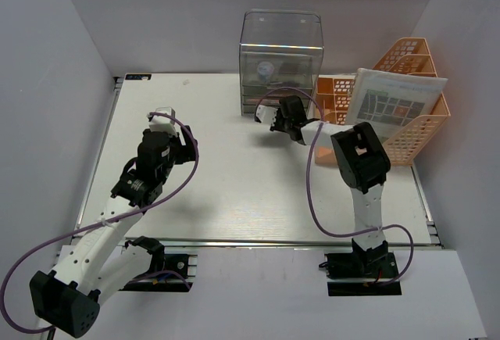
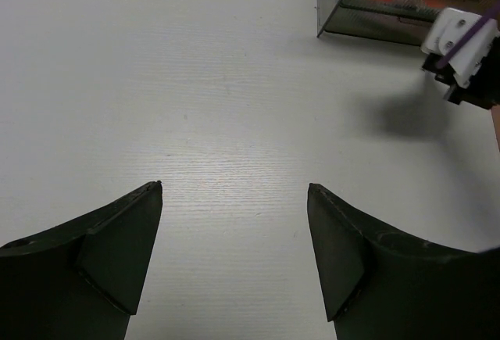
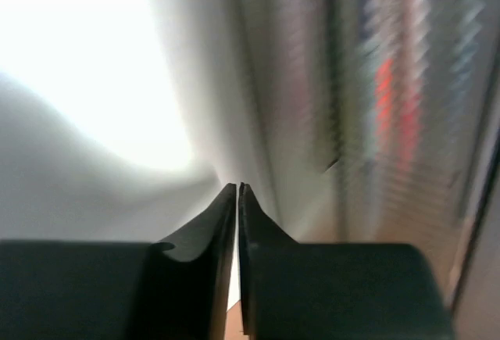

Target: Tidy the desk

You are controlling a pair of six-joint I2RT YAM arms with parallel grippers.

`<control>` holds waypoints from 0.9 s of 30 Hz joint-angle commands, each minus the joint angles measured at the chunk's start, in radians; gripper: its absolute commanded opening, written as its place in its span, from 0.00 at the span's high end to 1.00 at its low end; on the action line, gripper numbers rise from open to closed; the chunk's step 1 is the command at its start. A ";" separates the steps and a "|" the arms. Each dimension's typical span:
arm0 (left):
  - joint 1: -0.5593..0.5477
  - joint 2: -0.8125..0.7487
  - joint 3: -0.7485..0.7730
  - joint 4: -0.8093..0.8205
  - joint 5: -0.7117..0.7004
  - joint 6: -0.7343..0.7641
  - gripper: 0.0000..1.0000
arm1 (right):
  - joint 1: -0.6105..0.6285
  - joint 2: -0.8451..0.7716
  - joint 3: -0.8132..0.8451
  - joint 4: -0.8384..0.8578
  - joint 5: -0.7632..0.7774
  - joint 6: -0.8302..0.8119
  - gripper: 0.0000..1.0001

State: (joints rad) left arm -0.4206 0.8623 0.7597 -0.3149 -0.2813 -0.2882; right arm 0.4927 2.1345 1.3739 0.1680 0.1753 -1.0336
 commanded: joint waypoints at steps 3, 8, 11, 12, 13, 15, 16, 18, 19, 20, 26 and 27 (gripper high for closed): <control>0.002 -0.016 -0.014 0.008 0.002 0.012 0.15 | -0.006 -0.272 -0.110 -0.163 -0.401 0.104 0.84; 0.002 -0.048 -0.033 0.031 0.050 0.026 0.12 | -0.009 -0.532 -0.150 -0.375 -0.687 0.262 0.19; 0.002 -0.078 -0.049 0.053 0.082 0.038 0.02 | -0.022 -0.687 -0.199 -0.363 -0.680 0.490 0.11; 0.002 -0.092 -0.056 0.060 0.083 0.041 0.02 | -0.032 -0.715 -0.193 -0.370 -0.604 0.560 0.11; 0.002 -0.104 -0.063 0.065 0.090 0.044 0.02 | -0.039 -0.744 -0.171 -0.425 -0.577 0.646 0.11; 0.002 -0.141 -0.086 0.091 0.114 0.061 0.02 | -0.062 -0.814 -0.150 -0.490 -0.454 0.717 0.11; 0.002 -0.150 -0.094 0.099 0.129 0.064 0.02 | -0.066 -0.840 -0.151 -0.513 -0.421 0.759 0.11; -0.013 -0.164 -0.109 0.118 0.160 0.081 0.02 | -0.077 -0.932 -0.209 -0.538 -0.355 0.770 0.11; -0.014 -0.164 -0.111 0.116 0.172 0.081 0.02 | -0.077 -1.005 -0.243 -0.538 -0.338 0.773 0.11; -0.014 -0.160 -0.112 0.119 0.189 0.078 0.02 | -0.075 -1.045 -0.313 -0.521 -0.300 0.773 0.11; -0.014 -0.111 -0.112 0.125 0.257 0.075 0.02 | -0.080 -1.326 -0.482 -0.524 -0.246 0.877 0.11; -0.014 -0.102 -0.106 0.108 0.275 0.078 0.02 | -0.083 -1.338 -0.487 -0.532 -0.238 0.892 0.11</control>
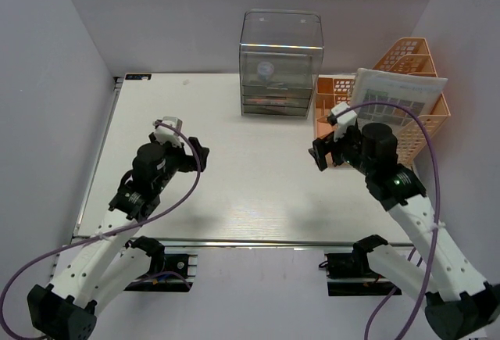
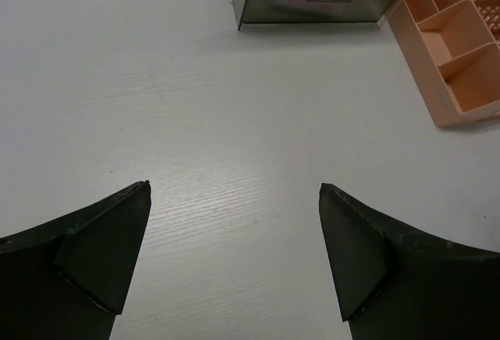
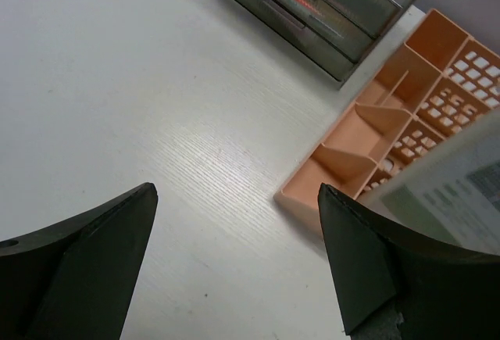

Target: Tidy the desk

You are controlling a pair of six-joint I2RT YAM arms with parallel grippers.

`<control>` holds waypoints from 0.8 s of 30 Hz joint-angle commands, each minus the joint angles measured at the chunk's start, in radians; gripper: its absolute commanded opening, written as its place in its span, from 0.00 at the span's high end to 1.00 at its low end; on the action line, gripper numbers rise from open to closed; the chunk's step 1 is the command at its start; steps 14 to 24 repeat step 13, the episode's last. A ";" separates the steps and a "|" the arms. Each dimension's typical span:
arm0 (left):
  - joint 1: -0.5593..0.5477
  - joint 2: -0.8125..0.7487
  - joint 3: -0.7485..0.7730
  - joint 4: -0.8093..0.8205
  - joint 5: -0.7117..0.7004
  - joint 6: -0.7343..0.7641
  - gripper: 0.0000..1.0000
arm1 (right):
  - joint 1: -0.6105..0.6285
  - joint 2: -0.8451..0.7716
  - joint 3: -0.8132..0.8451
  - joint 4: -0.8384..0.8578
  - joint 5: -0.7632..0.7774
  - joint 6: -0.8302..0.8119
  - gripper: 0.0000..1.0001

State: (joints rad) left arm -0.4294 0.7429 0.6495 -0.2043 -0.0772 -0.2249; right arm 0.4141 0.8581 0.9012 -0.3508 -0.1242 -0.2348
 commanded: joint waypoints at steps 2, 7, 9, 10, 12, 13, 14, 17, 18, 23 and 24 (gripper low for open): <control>0.004 0.032 0.019 -0.030 0.076 0.025 0.02 | -0.005 -0.097 -0.039 -0.022 0.096 0.121 0.11; -0.006 -0.019 -0.022 -0.024 0.059 0.021 0.02 | -0.023 -0.146 -0.136 0.053 0.162 0.057 0.11; -0.006 -0.025 -0.021 -0.036 0.053 0.018 0.02 | -0.026 -0.159 -0.198 0.103 0.184 0.046 0.11; -0.006 -0.027 -0.022 -0.035 0.051 0.019 0.02 | -0.031 -0.162 -0.218 0.119 0.189 0.046 0.11; -0.006 -0.025 -0.021 -0.041 0.045 0.022 0.02 | -0.032 -0.165 -0.248 0.122 0.169 0.064 0.11; -0.006 -0.025 -0.019 -0.043 0.042 0.024 0.02 | -0.035 -0.188 -0.289 0.150 0.153 0.065 0.11; -0.006 -0.025 -0.019 -0.043 0.042 0.024 0.02 | -0.035 -0.188 -0.289 0.150 0.153 0.065 0.11; -0.006 -0.025 -0.019 -0.043 0.042 0.024 0.02 | -0.035 -0.188 -0.289 0.150 0.153 0.065 0.11; -0.006 -0.025 -0.019 -0.043 0.042 0.024 0.02 | -0.035 -0.188 -0.289 0.150 0.153 0.065 0.11; -0.006 -0.025 -0.019 -0.043 0.042 0.024 0.02 | -0.035 -0.188 -0.289 0.150 0.153 0.065 0.11; -0.006 -0.025 -0.019 -0.043 0.042 0.024 0.02 | -0.035 -0.188 -0.289 0.150 0.153 0.065 0.11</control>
